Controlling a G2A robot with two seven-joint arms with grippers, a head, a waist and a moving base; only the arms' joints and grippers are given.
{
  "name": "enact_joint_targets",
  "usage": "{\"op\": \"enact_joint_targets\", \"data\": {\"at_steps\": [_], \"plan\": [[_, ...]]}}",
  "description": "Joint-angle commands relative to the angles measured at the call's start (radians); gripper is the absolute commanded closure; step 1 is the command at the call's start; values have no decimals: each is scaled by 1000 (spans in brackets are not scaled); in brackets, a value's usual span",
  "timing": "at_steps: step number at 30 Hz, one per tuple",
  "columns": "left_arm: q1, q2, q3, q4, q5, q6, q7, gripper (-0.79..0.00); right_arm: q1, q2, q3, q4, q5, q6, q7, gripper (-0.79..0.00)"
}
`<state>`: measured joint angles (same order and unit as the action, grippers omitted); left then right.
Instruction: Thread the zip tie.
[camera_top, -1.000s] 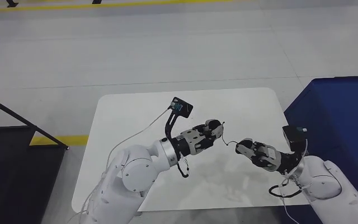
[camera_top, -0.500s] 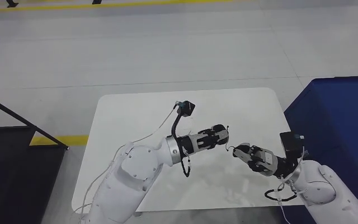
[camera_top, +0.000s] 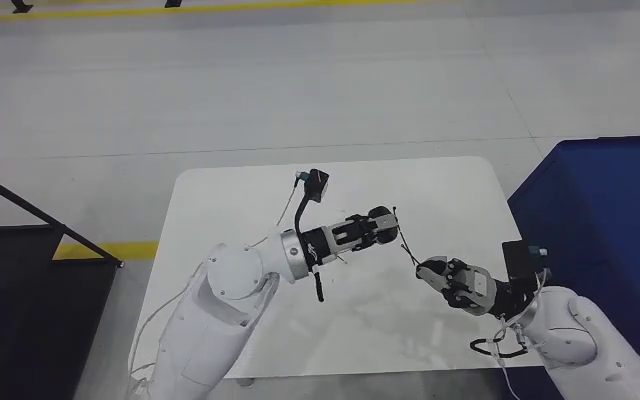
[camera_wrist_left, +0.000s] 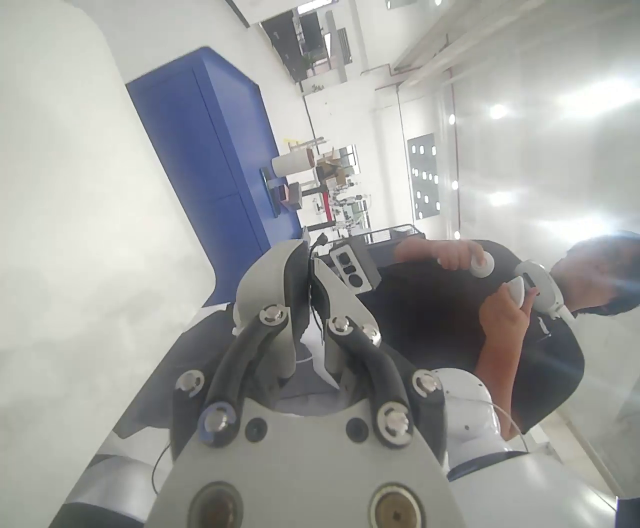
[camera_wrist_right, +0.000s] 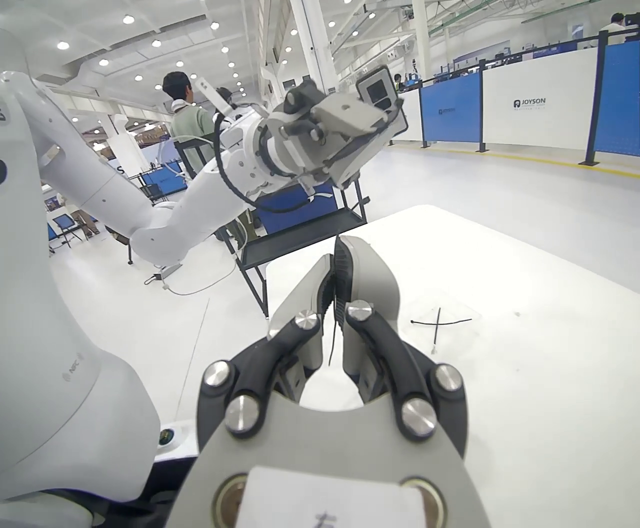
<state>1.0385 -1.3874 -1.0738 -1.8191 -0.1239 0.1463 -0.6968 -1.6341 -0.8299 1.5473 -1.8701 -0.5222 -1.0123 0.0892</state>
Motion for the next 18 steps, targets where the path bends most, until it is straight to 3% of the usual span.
{"op": "enact_joint_targets", "data": {"at_steps": [1,8,11,18], "plan": [[7,4,-12,-32,103,-31,91,0,-5,-2,-6,-3,-10,0,-10,0],[68,18,-3,-126,352,-88,173,0,-7,3,-31,3,78,0,18,0],[92,21,3,-138,375,-98,182,0,-7,10,-46,3,154,0,63,0],[139,28,1,-169,451,-140,226,0,-7,10,-46,3,154,0,63,0]]}}
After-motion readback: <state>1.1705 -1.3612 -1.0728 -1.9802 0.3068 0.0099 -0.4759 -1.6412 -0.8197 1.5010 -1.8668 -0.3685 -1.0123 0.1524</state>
